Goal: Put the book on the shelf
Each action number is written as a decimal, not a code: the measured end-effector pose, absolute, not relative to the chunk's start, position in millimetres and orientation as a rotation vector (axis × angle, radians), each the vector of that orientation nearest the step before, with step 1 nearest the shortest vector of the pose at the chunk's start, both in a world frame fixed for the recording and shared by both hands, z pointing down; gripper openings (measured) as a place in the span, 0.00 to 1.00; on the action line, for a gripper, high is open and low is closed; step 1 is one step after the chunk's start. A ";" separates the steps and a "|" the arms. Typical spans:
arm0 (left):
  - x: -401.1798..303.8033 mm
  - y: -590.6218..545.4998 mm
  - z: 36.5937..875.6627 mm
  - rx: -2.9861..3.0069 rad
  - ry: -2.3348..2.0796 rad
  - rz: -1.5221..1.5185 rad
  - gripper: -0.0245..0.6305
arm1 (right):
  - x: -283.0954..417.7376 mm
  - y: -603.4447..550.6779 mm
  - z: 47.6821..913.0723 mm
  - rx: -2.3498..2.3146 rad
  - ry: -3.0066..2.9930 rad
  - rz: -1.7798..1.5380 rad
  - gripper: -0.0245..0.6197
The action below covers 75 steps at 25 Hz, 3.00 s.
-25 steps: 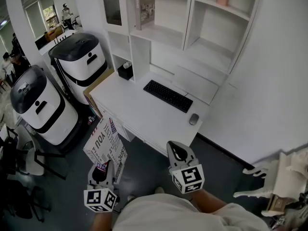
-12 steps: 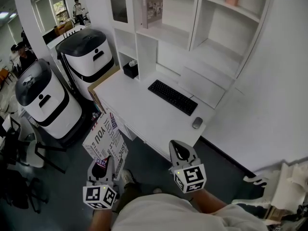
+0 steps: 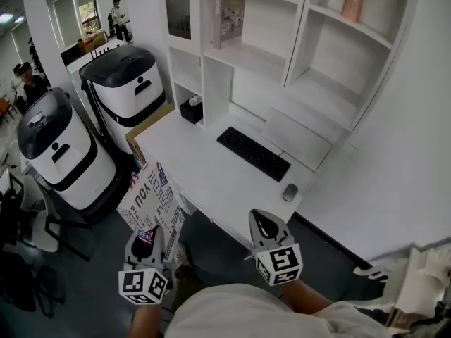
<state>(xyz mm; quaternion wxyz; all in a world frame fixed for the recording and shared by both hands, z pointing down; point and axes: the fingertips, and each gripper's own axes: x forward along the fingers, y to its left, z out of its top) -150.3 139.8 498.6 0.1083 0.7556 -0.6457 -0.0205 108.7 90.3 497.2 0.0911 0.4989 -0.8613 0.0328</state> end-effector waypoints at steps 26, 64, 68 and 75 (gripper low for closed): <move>-273.4 -135.9 486.7 2.434 -1.569 -0.034 0.26 | -17.5 -140.1 473.8 1.760 -2.327 0.114 0.04; -166.0 -328.5 338.3 2.849 -1.215 -0.240 0.26 | 32.5 -190.1 459.4 2.062 -2.129 0.138 0.04; -141.4 -348.0 308.1 2.911 -1.199 -0.264 0.26 | 52.1 -185.4 460.1 2.115 -2.094 0.150 0.04; -111.8 -377.2 258.2 2.986 -1.195 -0.312 0.26 | 77.8 -183.1 461.5 2.178 -2.050 0.174 0.04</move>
